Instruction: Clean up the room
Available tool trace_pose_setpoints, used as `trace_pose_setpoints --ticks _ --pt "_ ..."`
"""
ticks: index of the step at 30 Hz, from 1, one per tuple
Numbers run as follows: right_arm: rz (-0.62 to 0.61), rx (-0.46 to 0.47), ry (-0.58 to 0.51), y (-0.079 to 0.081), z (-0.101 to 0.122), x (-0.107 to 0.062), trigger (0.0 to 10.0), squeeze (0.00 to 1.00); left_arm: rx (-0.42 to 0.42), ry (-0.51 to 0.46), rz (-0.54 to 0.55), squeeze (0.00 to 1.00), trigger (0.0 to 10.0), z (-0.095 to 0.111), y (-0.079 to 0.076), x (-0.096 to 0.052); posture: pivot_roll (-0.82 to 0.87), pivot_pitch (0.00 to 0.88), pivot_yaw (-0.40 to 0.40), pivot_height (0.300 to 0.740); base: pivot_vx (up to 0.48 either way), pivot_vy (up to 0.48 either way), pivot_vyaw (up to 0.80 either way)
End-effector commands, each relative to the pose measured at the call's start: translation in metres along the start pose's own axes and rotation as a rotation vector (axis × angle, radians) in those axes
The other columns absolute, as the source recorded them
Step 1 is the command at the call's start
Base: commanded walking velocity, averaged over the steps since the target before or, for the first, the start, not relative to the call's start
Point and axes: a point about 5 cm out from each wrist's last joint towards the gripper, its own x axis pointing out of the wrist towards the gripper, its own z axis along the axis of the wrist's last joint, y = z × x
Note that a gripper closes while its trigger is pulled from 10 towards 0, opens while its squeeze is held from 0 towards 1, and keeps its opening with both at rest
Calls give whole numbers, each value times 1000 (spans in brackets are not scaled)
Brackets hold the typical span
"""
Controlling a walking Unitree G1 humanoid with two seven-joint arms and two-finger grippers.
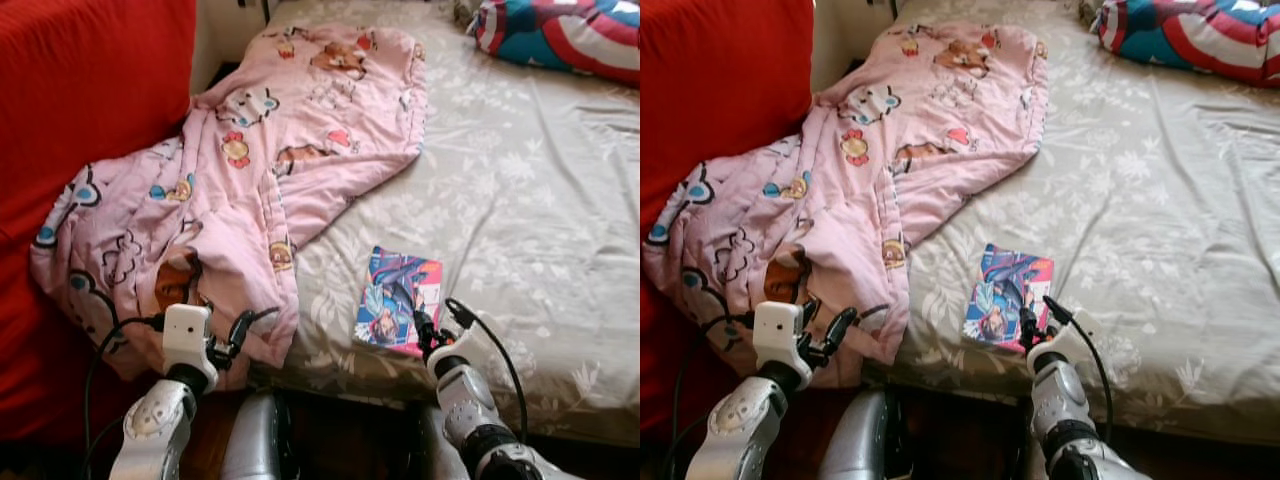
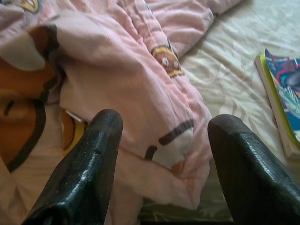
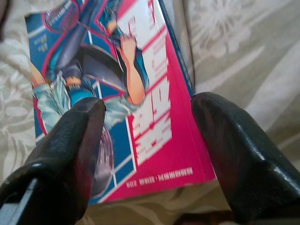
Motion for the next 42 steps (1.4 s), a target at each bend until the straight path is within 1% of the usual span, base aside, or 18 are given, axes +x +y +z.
trace_pose_setpoints --ticks 1,10,15,20,23,24,25,30,36,42 --pt "-1 18 28 -1 -6 -1 10000 0 10 19 -2 0 10000 -1 2 -5 125 250 71 587 0 0 0" --pt "-11 34 31 -4 -9 -3 10000 0 11 40 5 0 10000 -2 3 -12 134 268 73 587 0 0 0" --pt "-19 49 48 -7 -14 -5 10000 0 11 43 5 0 10000 -2 2 -13 138 272 72 587 0 0 0" --pt "13 78 71 -6 -19 -7 10000 0 10 48 6 0 10000 -1 2 -15 142 276 74 587 0 0 0" --pt "39 123 74 -4 -21 -7 10000 0 10 49 6 0 10000 -1 2 -16 144 279 75 587 0 0 0" --pt "48 145 74 -3 -22 -7 10000 0 10 50 6 0 10000 -1 2 -16 145 281 76 587 0 0 0" --pt "56 188 74 -3 -23 -7 10000 0 10 52 6 0 10000 -1 2 -17 144 283 76 587 0 0 0" --pt "40 270 85 -7 -29 -10 10000 0 10 57 6 0 10000 0 2 -19 150 288 78 587 0 0 0" --pt "-3 326 97 -20 -35 -16 10000 0 11 59 4 0 10000 0 2 -19 152 290 82 587 0 0 0" --pt "12 350 87 -20 -34 -16 10000 0 12 65 6 0 10000 0 2 -20 151 290 84 587 0 0 0"
